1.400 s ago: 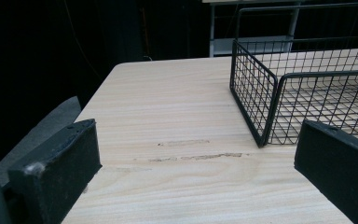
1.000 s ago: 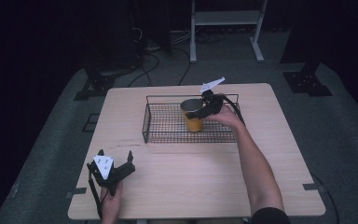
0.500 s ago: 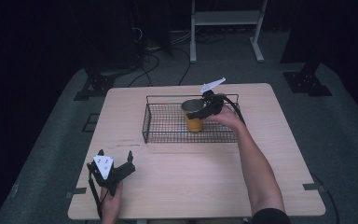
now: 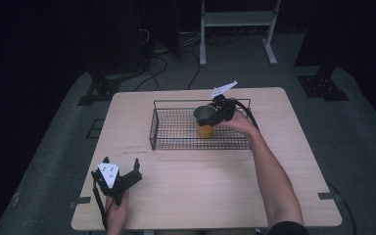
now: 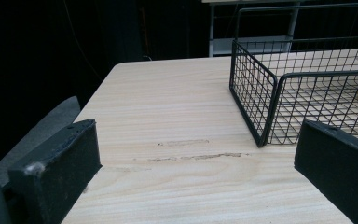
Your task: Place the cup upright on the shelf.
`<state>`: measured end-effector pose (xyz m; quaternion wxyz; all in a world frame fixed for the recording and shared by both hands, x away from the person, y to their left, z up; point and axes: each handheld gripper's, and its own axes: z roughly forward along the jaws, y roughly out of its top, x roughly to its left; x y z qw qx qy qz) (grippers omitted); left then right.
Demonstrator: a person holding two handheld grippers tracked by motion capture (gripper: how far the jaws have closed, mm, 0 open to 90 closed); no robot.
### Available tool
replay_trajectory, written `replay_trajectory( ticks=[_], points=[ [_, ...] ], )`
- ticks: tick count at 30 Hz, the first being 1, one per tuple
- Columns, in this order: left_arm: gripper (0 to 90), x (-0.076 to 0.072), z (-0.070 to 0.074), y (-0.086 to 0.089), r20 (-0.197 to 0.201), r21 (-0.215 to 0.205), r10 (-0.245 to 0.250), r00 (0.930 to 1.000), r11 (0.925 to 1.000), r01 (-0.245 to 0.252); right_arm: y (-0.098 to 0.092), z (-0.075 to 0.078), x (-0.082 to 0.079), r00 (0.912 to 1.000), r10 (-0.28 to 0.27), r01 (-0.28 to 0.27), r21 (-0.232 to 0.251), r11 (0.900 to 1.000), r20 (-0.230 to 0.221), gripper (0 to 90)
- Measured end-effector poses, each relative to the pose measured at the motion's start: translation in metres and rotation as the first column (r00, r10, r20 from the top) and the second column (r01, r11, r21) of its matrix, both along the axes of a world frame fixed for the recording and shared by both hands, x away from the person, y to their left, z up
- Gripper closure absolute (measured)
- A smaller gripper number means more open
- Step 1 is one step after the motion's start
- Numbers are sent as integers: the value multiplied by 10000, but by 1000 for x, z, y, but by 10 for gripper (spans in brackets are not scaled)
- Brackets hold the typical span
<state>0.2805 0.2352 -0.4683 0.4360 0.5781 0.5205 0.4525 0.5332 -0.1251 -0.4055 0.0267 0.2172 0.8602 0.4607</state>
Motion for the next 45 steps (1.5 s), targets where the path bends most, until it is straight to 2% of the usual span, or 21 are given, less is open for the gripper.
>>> replay_trajectory(
  ticks=[6,21,32,45],
  points=[
    [0,0,0,0,-2,2,-1,10000,10000,1,0,0,0,10000,-1,0,-49,10000,-60,13],
    [0,0,0,0,-7,-9,12,10000,10000,-12,-6,10,-3,9995,-318,317,297,9991,36,0],
    [0,0,0,1,22,-104,48,10000,9999,-48,-19,25,-6,9980,-598,574,1013,9932,209,0],
    [0,0,0,0,38,-42,66,10000,10000,-66,-33,36,-15,9980,-539,488,1372,9893,337,0]
  ],
)
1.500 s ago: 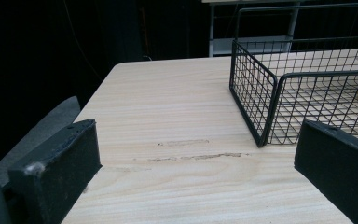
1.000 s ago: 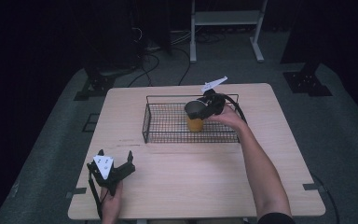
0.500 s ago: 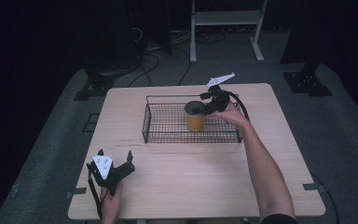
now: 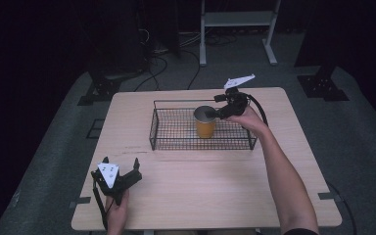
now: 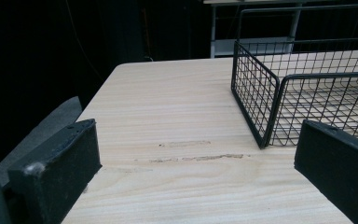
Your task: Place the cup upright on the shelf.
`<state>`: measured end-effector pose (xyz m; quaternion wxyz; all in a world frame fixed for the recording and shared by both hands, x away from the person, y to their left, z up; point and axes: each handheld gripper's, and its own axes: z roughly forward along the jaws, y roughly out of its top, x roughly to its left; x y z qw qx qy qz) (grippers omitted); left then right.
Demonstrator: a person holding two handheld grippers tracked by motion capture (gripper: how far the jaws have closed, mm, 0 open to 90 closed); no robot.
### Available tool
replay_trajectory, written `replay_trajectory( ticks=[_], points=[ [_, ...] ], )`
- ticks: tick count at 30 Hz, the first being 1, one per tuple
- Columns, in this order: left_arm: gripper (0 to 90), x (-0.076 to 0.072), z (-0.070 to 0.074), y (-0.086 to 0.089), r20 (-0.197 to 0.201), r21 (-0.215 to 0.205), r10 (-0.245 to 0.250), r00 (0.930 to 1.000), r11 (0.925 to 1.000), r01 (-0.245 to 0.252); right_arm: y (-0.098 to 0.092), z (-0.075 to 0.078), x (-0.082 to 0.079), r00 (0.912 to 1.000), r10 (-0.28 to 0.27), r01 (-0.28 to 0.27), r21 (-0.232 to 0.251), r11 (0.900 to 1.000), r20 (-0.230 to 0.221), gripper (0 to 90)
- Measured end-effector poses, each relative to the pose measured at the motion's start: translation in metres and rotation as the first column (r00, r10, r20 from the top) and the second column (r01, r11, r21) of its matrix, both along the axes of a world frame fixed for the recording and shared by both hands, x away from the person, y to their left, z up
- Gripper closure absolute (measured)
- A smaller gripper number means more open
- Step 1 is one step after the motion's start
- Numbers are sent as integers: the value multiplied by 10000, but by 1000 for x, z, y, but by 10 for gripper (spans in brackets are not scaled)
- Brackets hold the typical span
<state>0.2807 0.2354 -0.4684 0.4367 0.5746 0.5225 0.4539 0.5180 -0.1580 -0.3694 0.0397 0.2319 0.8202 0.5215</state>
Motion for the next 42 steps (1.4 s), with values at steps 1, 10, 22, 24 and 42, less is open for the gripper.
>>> replay_trajectory(
  ticks=[1,10,22,24,42],
  points=[
    [0,0,0,1,-11,-27,-40,10000,10000,40,-1,1,-1,10000,-20,20,11,10000,38,0],
    [0,-1,0,1,-13,-54,-56,10000,10000,56,-10,0,-11,10000,-75,76,104,9999,-43,0],
    [0,-1,0,1,-13,-98,-69,10000,9999,68,-19,4,-23,10000,70,-72,344,9994,35,0],
    [0,-1,0,1,-18,-113,-66,10000,9999,66,-20,5,-25,9999,114,-115,357,9993,48,0],
    [0,-1,0,1,-23,-79,-91,10000,9999,91,-35,6,-44,9996,259,-263,488,9985,105,0]
  ],
)
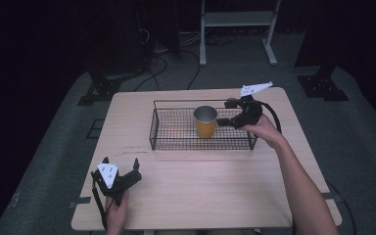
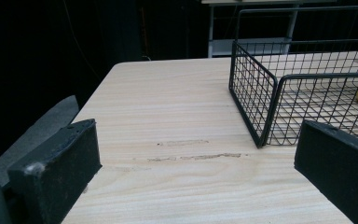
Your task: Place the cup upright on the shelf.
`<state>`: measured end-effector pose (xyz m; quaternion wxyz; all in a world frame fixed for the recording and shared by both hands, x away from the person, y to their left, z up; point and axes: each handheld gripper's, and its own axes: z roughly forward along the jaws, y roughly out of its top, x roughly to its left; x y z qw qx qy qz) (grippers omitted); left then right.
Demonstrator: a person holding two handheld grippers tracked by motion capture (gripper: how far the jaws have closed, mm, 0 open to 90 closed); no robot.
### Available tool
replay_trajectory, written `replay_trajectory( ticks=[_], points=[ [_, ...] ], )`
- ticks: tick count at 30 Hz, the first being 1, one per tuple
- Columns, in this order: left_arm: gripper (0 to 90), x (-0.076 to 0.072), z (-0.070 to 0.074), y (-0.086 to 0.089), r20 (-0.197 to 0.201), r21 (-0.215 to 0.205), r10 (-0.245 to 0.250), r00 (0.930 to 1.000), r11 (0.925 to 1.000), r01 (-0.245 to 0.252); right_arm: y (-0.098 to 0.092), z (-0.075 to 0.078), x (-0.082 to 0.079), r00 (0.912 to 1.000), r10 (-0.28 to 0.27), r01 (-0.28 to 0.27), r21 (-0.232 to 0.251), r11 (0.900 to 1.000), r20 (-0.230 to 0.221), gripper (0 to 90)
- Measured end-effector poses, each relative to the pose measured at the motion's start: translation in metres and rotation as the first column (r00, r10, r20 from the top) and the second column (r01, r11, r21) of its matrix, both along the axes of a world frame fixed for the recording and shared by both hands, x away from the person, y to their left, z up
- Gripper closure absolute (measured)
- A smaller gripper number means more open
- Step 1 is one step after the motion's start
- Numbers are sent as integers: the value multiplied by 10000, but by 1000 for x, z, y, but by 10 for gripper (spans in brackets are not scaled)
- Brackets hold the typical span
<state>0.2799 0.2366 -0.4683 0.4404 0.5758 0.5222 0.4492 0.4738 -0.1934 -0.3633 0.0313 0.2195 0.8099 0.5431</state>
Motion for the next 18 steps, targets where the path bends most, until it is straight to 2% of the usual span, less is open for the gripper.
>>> replay_trajectory(
  ticks=[14,18],
  points=[
    [0,0,0,0,-1,-1,-4,10000,10000,4,-15,-6,-14,10000,4,-4,43,10000,-97,0],
    [0,0,0,0,-2,-3,-5,10000,10000,5,-19,-6,-20,10000,-28,28,88,10000,4,0]
  ],
)
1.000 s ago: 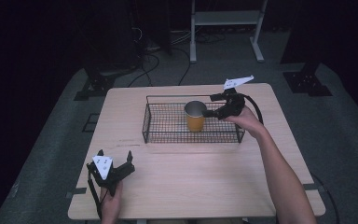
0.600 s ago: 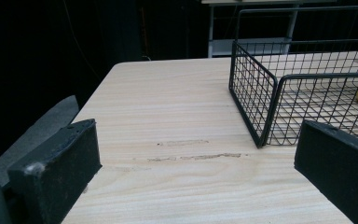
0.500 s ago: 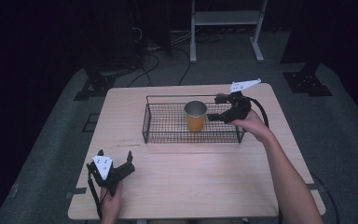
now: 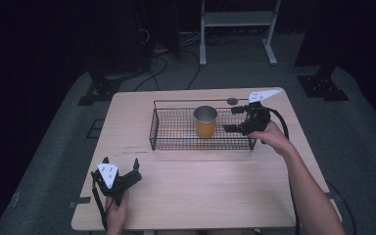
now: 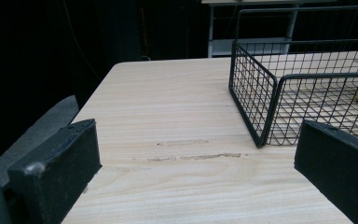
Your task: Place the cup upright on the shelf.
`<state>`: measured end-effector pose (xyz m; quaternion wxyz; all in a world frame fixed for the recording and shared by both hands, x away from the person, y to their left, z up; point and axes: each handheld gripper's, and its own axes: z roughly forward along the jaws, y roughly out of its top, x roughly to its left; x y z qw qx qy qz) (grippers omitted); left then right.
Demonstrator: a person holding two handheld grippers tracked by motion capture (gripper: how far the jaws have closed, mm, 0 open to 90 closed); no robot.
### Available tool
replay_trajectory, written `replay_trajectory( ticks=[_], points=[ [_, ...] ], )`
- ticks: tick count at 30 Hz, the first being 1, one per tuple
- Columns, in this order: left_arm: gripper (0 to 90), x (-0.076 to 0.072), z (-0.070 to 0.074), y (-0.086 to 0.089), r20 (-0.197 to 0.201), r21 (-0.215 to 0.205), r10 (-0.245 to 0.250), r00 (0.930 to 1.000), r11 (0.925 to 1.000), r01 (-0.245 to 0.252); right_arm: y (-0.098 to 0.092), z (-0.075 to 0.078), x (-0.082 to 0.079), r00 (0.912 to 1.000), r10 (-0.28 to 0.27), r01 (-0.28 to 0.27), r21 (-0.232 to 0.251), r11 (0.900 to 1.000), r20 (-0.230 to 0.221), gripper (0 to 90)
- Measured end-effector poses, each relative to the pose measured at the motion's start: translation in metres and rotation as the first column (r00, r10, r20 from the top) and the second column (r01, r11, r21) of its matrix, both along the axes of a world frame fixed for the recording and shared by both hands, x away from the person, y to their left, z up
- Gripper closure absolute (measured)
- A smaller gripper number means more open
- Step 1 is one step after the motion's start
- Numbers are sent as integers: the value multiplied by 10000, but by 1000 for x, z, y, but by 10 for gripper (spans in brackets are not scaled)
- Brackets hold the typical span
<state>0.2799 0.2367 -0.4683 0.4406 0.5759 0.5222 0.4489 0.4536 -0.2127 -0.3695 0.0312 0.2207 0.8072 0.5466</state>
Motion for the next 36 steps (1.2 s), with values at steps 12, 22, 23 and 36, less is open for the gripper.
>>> replay_trajectory(
  ticks=[12,22,23,36],
  points=[
    [0,0,0,0,-10,4,-4,10000,10000,4,-10,-5,-15,10000,8,-8,59,10000,16,0],
    [0,0,0,0,-6,15,-4,10000,10000,4,-15,-20,-30,9999,37,-37,10,10000,-118,2],
    [0,0,0,0,-6,15,-4,10000,10000,4,-15,-20,-30,9999,37,-37,10,10000,-118,2],
    [0,0,0,0,-5,28,1,10000,10000,-1,-24,-35,-42,9995,-110,111,23,9999,-280,3]
  ],
)
